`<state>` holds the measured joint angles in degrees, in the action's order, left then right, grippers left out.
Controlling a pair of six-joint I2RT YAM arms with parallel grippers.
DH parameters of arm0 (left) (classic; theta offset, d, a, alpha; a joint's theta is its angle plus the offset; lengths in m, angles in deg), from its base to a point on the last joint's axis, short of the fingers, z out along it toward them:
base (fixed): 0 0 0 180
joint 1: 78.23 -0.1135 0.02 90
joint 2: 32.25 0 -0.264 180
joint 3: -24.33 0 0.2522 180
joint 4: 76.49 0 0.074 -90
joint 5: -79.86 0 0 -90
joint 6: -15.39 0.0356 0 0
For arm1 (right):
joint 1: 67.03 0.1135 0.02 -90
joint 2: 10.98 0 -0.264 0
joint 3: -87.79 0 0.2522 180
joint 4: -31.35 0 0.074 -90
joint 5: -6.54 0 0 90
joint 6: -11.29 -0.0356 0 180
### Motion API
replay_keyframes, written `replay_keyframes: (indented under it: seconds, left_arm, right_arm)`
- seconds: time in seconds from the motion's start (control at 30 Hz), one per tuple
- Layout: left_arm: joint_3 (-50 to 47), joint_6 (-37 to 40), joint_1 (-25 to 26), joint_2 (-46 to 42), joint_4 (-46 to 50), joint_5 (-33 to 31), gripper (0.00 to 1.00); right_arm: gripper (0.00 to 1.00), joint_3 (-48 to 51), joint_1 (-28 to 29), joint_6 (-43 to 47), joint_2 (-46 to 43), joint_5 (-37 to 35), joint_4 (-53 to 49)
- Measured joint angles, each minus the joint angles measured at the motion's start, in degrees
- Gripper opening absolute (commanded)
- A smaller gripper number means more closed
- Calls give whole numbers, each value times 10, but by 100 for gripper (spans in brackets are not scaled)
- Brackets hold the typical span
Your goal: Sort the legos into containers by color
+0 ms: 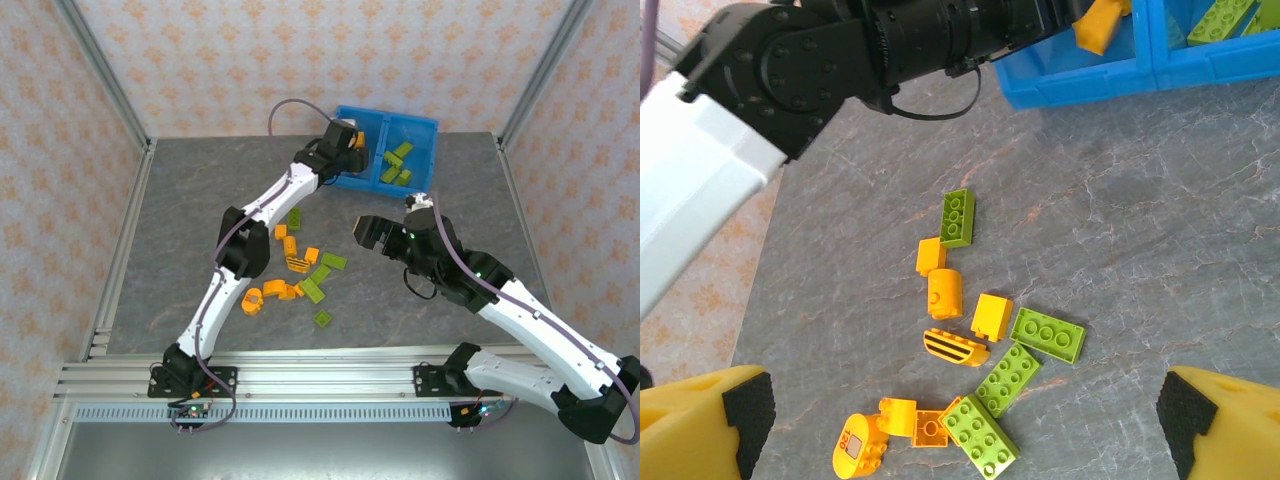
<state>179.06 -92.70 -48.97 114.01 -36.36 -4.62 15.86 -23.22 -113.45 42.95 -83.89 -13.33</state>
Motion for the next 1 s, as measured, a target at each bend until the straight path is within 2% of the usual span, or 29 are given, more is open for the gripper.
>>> replay_keyframes:
  seconds: [0.13,0.3,0.37,0.53,0.63,0.77,1.0]
  left_arm:
    - [-111,1,1,-106,-4,0,64]
    - [-374,0,4,-354,-48,-21,63]
    - [-444,0,4,-435,-51,-33,63]
    - [-560,-14,3,-551,-30,-63,63]
    - [-632,-41,3,-566,-10,-61,63]
    - [-708,-77,4,-541,2,-44,63]
    - [-730,-106,4,-464,-5,-43,63]
  right_arm:
    - [99,0,0,-2,0,0,0]
    - [99,0,0,-2,0,0,0]
    - [99,0,0,-2,0,0,0]
    - [99,0,0,-3,0,0,2]
    - [99,5,0,-7,0,0,6]
    - [99,9,0,-9,5,3,5]
    - [99,9,0,-10,6,4,-1]
